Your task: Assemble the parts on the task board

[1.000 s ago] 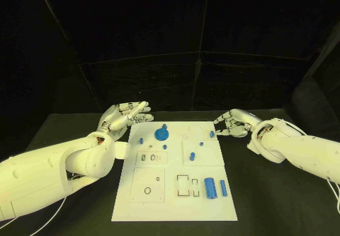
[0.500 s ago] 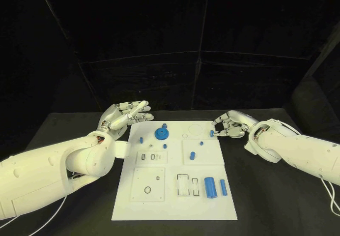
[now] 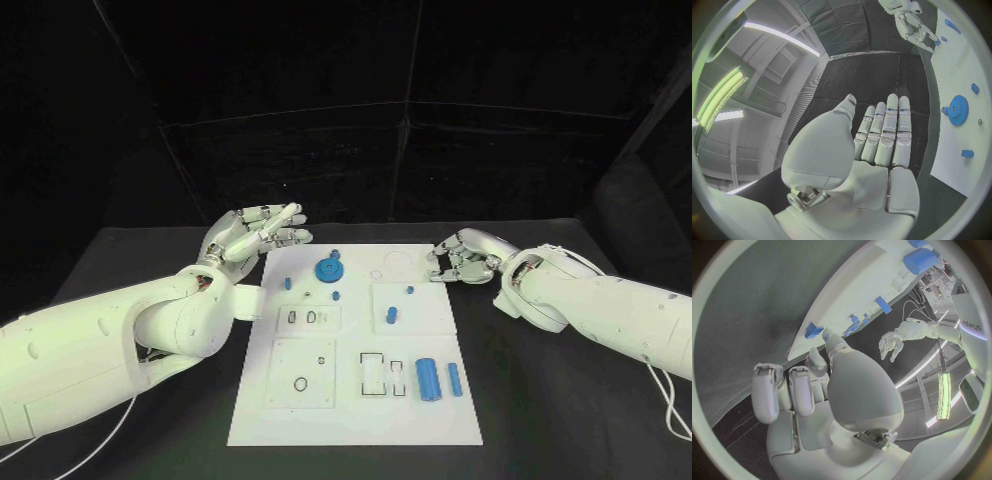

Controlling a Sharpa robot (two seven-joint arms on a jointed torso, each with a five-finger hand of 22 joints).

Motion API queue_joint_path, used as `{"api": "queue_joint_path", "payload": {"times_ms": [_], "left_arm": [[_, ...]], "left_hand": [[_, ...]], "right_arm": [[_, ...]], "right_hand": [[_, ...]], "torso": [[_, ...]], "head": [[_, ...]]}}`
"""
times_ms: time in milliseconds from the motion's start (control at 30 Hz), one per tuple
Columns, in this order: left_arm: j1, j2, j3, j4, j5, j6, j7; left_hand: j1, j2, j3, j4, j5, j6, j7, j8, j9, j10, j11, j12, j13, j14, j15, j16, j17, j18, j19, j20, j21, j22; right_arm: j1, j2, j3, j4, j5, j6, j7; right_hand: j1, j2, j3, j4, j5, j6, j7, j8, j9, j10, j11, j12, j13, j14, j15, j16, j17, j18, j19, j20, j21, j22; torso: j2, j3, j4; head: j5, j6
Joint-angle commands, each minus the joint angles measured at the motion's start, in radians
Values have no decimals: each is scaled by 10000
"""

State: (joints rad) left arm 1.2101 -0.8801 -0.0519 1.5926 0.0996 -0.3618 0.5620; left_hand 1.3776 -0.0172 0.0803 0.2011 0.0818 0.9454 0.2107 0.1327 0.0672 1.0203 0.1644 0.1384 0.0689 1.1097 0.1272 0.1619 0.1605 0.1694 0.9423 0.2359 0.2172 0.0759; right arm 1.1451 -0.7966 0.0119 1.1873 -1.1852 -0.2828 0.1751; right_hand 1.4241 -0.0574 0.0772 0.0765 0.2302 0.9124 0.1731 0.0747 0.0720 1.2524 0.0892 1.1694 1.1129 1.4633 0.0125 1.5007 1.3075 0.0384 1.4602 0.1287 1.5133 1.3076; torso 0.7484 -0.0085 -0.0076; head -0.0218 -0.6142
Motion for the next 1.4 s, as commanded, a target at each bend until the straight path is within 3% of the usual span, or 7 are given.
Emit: {"api": "queue_joint_path", "payload": {"times_ms": [33,433,967,1400], "left_arm": [[11,3,6,6,-51,118,37],[11,6,6,-11,-51,105,34],[8,9,4,-22,-51,123,25],[5,-8,-1,-15,-51,126,17]], "left_hand": [[107,9,5,-72,-32,86,7,-46,-11,82,-2,-61,-15,34,-56,-39,17,155,88,0,-60,-17],[117,13,9,-88,-34,85,4,-50,-12,84,-4,-67,-16,33,-57,-48,19,155,91,-2,-66,-21],[141,28,22,-110,-31,90,-2,-51,-12,89,-9,-72,-16,35,-59,-56,22,155,95,-4,-71,-25],[160,41,33,-127,-30,96,-9,-51,-11,94,-12,-74,-17,37,-60,-61,24,155,99,-5,-75,-27]], "right_arm": [[3,3,6,17,61,183,16],[-10,11,6,12,19,76,-67],[-11,-260,9,373,187,-718,77],[-7,-838,11,730,-111,-370,-231]], "right_hand": [[29,65,-2,-39,38,58,-8,67,8,11,-55,-6,9,733,-10,33,1042,-76,91,-40,56,1339],[12,107,-4,-29,57,185,-35,127,21,49,-80,19,38,732,-29,32,1044,-73,82,-55,51,1329],[179,298,169,-117,78,303,-55,167,10,179,-113,151,199,744,-64,50,1098,-85,123,-91,70,1382],[557,366,543,-472,-56,575,-88,232,-7,168,-154,123,213,754,-105,64,1145,-90,143,-137,79,1409]], "torso": [[-6,-2,-9],[1,1,-5],[-2,11,-7],[1,4,-10]], "head": [[-5,13],[-37,11],[-97,40],[-179,-8]]}}
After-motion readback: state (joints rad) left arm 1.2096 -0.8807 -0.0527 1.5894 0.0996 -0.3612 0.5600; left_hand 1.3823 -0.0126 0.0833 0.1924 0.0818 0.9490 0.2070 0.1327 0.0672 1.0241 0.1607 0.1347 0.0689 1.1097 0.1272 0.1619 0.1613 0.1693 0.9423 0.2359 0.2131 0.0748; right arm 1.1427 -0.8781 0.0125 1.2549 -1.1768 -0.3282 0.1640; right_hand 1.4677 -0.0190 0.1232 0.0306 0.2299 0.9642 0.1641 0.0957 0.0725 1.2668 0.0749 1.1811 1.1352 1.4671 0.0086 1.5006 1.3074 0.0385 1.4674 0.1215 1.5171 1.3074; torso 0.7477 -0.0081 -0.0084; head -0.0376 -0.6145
